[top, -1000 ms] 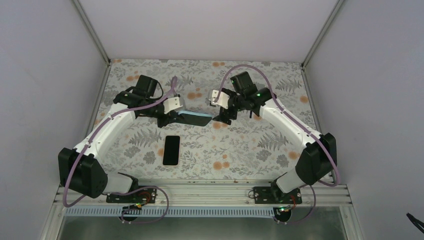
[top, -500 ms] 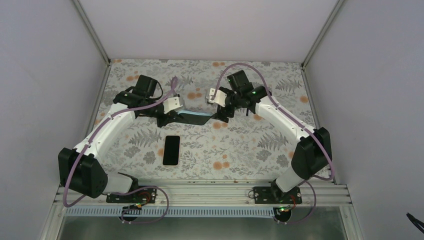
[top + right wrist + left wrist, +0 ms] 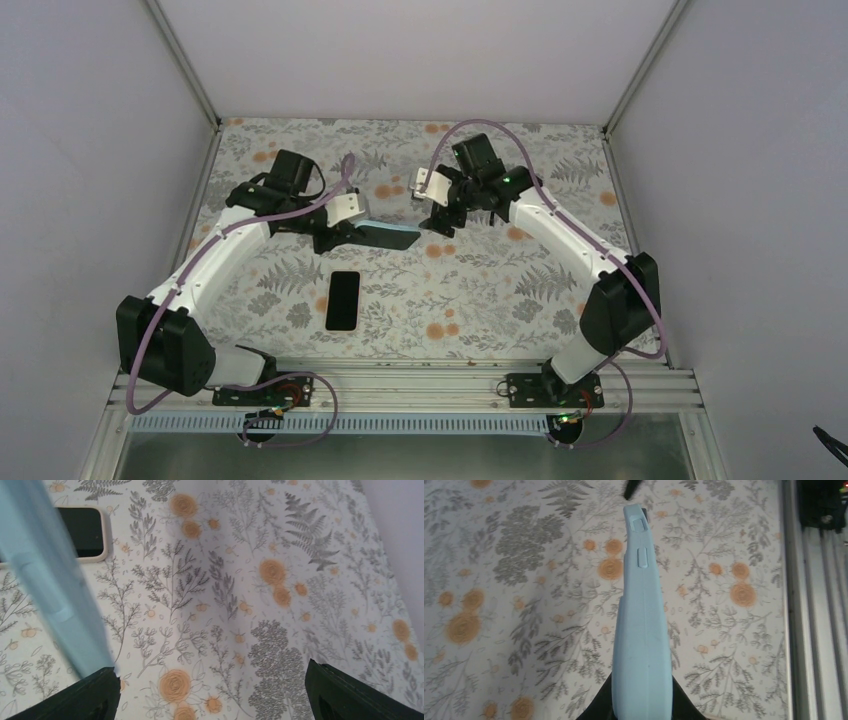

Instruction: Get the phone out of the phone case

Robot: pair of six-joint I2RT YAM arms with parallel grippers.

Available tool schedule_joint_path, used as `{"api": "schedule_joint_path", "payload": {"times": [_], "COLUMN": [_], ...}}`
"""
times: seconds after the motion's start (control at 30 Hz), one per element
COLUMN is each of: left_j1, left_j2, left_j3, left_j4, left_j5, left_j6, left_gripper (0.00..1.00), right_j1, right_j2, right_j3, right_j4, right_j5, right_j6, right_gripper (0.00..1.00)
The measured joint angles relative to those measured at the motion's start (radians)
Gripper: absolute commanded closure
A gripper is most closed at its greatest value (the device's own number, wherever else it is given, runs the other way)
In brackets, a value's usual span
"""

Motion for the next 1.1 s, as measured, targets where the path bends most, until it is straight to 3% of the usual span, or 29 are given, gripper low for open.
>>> {"api": "schedule_joint_path", "payload": {"times": [1.1], "left_j1": [-0.010], "left_j2": [-0.023], "left_j3": [-0.024], "left_j4": [-0.023], "left_j5": [0.009], "left_j6": [0.025], "left_gripper": [0.98], "right_j1": [-0.001], "right_j2": [-0.027], "right_j3": [-0.009], "right_j4": [-0.100], "right_j5": [-0.081], "right_j6": [-0.058], "right_gripper": [0.07]}}
